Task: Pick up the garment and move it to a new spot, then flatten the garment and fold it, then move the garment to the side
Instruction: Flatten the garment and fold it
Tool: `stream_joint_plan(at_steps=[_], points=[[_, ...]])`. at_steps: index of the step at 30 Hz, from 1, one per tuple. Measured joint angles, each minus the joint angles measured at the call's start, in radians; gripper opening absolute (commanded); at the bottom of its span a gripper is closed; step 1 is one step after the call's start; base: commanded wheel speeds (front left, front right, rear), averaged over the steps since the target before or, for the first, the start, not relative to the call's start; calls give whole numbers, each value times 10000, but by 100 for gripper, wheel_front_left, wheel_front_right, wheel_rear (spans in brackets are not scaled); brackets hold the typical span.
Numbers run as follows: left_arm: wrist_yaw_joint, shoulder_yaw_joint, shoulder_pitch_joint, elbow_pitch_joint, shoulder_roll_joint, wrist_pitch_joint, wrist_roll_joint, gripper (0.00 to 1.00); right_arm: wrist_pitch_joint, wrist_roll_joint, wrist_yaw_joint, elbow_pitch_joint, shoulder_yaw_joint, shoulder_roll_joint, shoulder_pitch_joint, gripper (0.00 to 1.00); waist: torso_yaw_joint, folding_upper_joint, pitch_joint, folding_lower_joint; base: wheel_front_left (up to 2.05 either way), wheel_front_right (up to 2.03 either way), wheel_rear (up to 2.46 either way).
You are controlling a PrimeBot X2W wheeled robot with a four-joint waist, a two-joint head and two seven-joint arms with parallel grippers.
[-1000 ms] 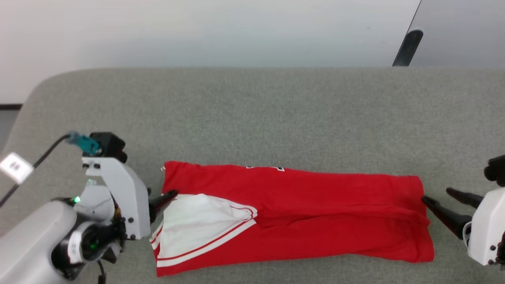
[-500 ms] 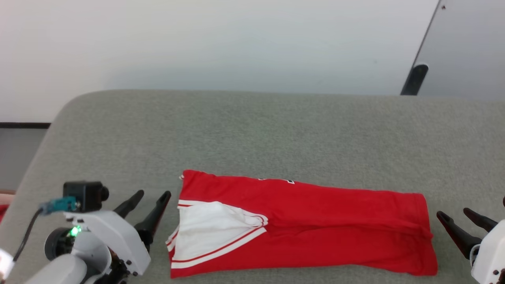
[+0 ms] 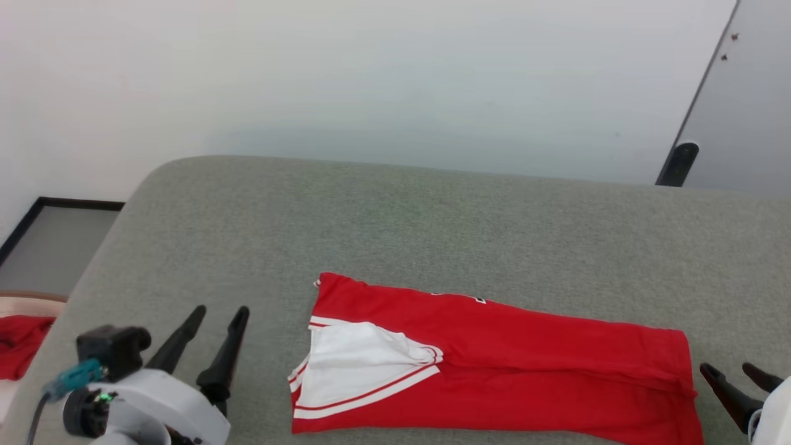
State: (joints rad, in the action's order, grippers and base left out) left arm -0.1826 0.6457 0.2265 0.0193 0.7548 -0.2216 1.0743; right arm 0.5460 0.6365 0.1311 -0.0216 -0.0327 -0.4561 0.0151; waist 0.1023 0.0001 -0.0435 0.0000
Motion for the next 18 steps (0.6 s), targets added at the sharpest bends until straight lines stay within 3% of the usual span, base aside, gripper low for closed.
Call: stream_joint_plan(at_steps=[9, 18], points=[[345, -1344, -939, 318, -752, -387, -1058, 100, 1321, -326, 0, -917, -612, 128, -32, 100, 433, 0, -159, 0, 0, 0, 0], [1135, -3281, -1987, 512, -2201, -399, -2692, 100, 2217, -583, 0, -2123, -1064, 92, -571, 100, 1058, 0, -203, 0, 0, 0, 0]])
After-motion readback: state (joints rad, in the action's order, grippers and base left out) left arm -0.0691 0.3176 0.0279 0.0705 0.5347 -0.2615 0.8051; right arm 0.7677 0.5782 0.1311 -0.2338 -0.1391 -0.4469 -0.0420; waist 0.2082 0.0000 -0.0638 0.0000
